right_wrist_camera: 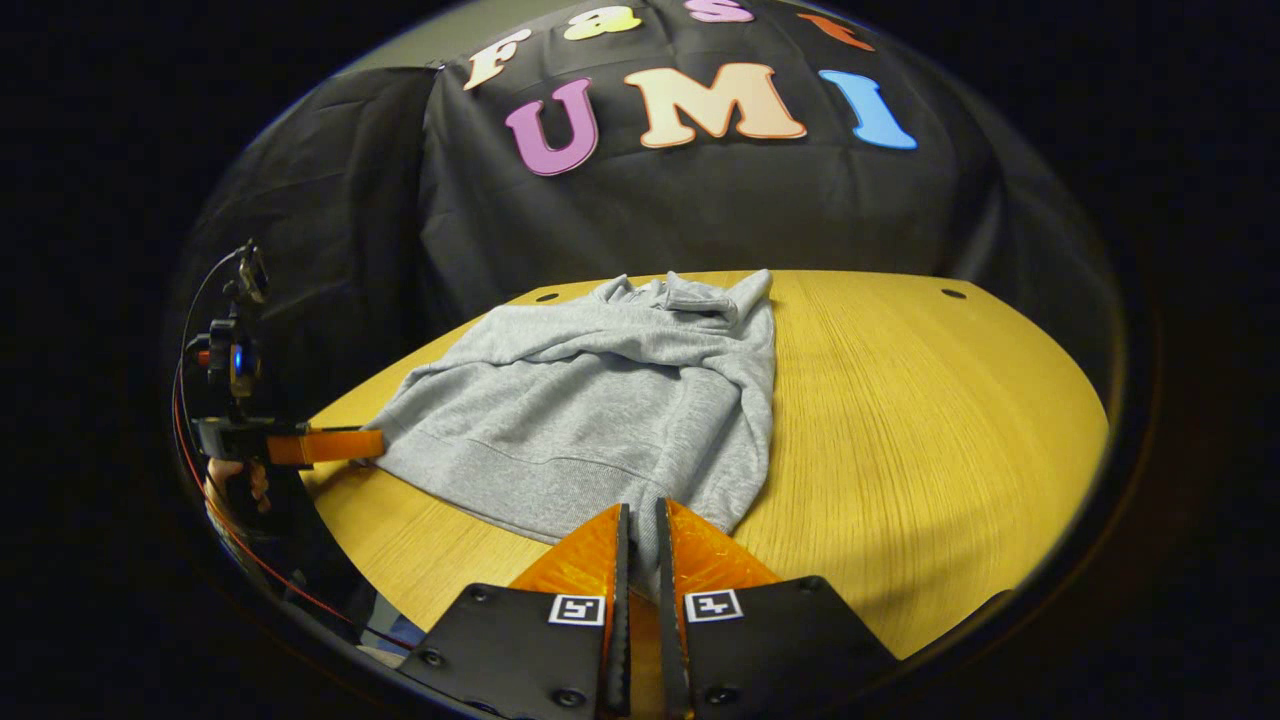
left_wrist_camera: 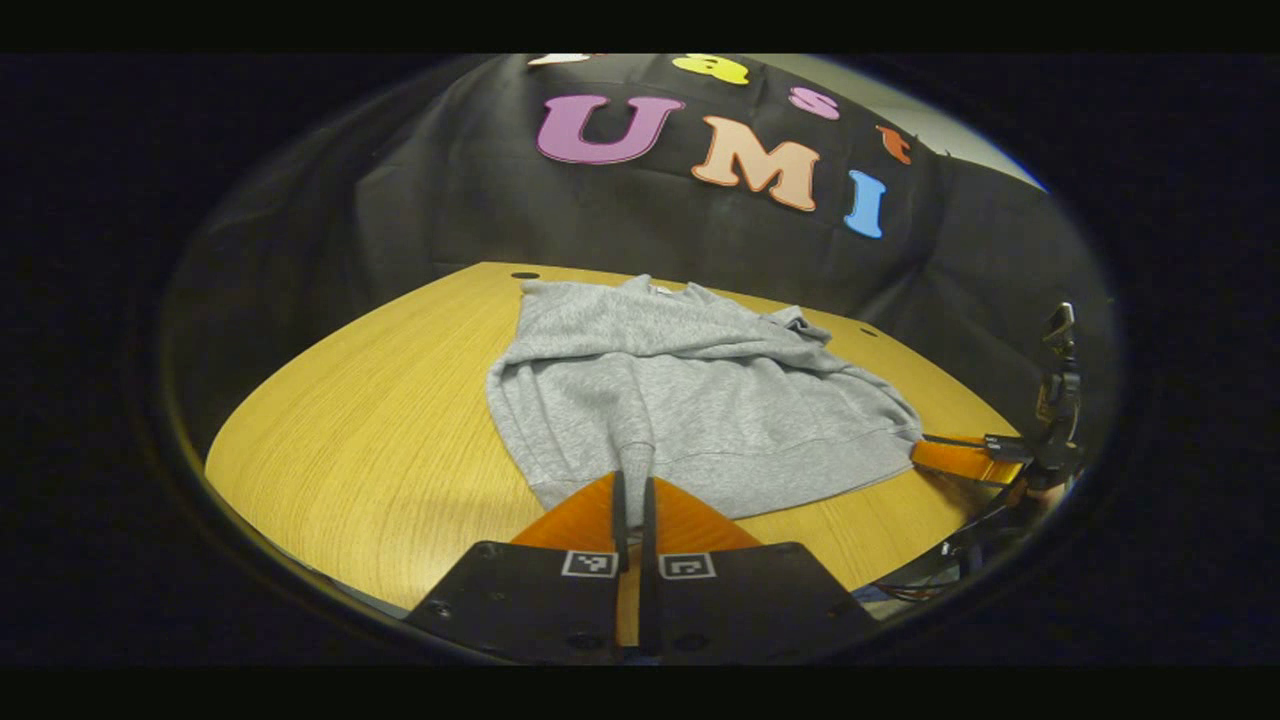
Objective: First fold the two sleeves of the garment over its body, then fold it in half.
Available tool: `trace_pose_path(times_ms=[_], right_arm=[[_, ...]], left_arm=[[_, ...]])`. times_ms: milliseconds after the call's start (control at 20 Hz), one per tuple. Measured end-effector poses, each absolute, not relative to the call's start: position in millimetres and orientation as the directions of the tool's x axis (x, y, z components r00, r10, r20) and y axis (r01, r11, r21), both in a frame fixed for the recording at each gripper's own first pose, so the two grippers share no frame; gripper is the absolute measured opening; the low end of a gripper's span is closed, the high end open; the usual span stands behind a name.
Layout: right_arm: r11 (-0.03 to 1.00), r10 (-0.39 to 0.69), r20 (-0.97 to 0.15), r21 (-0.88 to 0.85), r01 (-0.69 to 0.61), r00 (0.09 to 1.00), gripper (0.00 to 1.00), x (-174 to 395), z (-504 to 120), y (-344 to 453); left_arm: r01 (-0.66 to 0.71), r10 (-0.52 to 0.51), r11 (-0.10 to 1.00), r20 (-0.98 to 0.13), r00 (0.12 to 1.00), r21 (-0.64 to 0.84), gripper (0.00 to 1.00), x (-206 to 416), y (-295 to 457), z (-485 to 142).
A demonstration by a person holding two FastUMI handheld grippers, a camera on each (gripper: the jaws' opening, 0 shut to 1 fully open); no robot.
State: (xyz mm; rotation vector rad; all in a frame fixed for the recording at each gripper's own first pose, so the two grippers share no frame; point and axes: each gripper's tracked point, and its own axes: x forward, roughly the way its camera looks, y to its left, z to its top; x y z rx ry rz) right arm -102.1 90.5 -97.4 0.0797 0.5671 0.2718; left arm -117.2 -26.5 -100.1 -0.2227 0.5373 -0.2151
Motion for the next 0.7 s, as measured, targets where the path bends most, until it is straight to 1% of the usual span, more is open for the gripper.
trace_pose_path(times_ms=[100,150,200,250,550,700], right_arm=[[0.964,0.266,-0.514,0.158,-0.215,0.815,0.15,-102.8,-96.5,90.6],[0.965,0.262,-0.515,0.149,-0.216,0.816,0.09,-104.9,-97.8,89.2],[0.967,0.257,-0.514,0.139,-0.215,0.819,0.09,-106.3,-96.5,88.9],[0.967,0.253,-0.513,0.129,-0.218,0.820,0.09,-104.2,-94.1,90.5],[0.963,0.269,-0.494,0.134,-0.233,0.827,0.09,-96.8,-77.0,90.9],[0.959,0.285,-0.471,0.143,-0.247,0.835,0.09,-88.9,-60.1,95.2]], left_arm=[[0.138,-0.252,0.955,-0.472,0.845,-0.263,0.00,-118.7,-26.5,-99.8],[0.138,-0.251,0.956,-0.473,0.845,-0.261,0.00,-119.3,-26.5,-100.0],[0.133,-0.247,0.956,-0.468,0.849,-0.263,0.02,-118.9,-26.7,-98.5],[0.130,-0.245,0.955,-0.468,0.849,-0.265,0.00,-118.5,-27.0,-98.2],[0.138,-0.239,0.960,-0.455,0.858,-0.244,0.00,-116.5,-26.8,-88.4],[0.144,-0.239,0.958,-0.412,0.879,-0.248,0.00,-107.1,-27.6,-67.7]])
